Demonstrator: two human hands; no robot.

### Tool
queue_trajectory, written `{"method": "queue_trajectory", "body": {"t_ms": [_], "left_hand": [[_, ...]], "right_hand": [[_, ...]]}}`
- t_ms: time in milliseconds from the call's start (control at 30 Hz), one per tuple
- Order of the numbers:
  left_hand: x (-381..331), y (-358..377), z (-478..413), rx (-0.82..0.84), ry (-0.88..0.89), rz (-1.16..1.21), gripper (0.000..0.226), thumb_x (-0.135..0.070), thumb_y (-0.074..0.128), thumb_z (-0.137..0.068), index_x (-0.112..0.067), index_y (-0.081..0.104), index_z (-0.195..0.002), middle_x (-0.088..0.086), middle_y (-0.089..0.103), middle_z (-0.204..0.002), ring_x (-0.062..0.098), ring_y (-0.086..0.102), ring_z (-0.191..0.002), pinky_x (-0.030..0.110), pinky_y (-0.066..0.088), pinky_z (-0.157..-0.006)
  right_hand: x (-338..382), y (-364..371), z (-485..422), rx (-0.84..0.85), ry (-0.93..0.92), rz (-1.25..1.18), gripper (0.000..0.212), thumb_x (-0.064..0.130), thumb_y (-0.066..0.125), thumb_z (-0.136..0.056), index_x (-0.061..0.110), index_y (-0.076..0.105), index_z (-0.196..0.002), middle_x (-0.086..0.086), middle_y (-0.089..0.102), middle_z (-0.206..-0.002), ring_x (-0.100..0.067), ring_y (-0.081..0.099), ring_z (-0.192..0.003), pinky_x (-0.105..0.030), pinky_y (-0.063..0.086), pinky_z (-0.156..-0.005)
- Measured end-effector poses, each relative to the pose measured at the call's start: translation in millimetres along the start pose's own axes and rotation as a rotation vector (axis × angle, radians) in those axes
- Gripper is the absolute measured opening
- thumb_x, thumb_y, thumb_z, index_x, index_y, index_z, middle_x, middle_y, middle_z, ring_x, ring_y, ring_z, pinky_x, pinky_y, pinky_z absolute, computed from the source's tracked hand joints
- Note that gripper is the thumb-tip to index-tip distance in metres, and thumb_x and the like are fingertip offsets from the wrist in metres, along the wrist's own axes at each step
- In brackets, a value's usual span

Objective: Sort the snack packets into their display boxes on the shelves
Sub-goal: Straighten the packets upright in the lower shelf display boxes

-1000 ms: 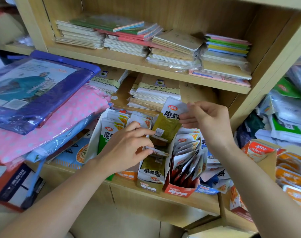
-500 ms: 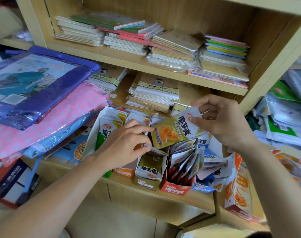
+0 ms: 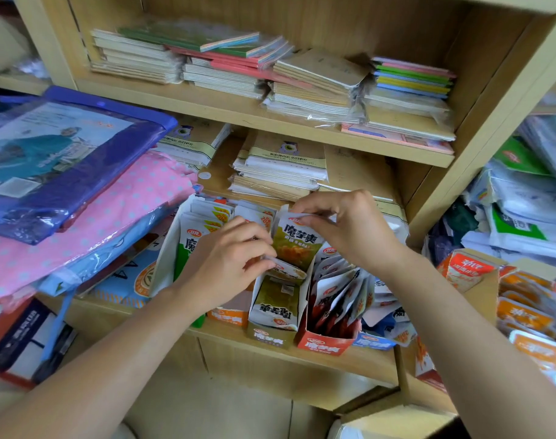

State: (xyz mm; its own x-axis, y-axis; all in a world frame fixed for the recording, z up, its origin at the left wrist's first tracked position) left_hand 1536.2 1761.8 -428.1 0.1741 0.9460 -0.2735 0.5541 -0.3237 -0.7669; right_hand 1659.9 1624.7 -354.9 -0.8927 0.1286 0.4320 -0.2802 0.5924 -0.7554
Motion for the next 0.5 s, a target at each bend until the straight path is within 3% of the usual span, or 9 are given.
{"method": "queue_trajectory", "body": {"t_ms": [133, 300, 500], "left_hand": [[-0.3, 0.0, -0.4, -0.081, -0.046, 0.002, 0.011, -0.033, 0.076, -0.087, -0.022, 0.077, -0.085, -0.011, 0.069, -0.086, 0.01, 0.056, -0.086, 0.03, 0.05, -0.064], [0.5, -1.1, -2.5, -0.135, -0.14, 0.057, 0.015, -0.034, 0.08, -0.083, -0.021, 0.073, -0.082, -0.013, 0.065, -0.075, 0.007, 0.054, -0.077, 0.031, 0.05, -0.057], [-2.4, -2.0, -9.9, -0.244, -0.262, 0.063, 0.017, -0.032, 0.084, -0.079, -0.022, 0.071, -0.084, -0.015, 0.066, -0.077, 0.005, 0.055, -0.074, 0.022, 0.045, -0.058]], "right_hand": [[-9.0, 17.3, -5.0, 0.064, 0.056, -0.129, 0.016, 0.007, 0.08, -0.083, 0.011, 0.081, -0.099, 0.011, 0.07, -0.082, -0.002, 0.063, -0.071, -0.013, 0.046, -0.064], [-14.3, 12.8, -0.5, 0.122, 0.089, -0.051, 0.021, 0.007, 0.082, -0.08, 0.014, 0.081, -0.099, 0.005, 0.076, -0.093, 0.012, 0.061, -0.075, -0.003, 0.042, -0.073], [-22.0, 5.5, 18.2, 0.11, 0.063, 0.091, 0.026, 0.02, 0.084, -0.08, 0.02, 0.077, -0.105, 0.005, 0.071, -0.095, -0.011, 0.06, -0.086, -0.014, 0.044, -0.075]]}}
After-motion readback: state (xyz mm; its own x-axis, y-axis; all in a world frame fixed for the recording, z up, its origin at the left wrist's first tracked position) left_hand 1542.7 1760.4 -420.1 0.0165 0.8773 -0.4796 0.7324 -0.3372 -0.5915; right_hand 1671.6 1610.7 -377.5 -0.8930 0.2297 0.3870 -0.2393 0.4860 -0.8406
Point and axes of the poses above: each hand's wrist, its own z-axis away from the middle knuckle, its own y-axis out of the palm, x = y × z, the point moved 5 cm from there along -z, towards the middle knuckle
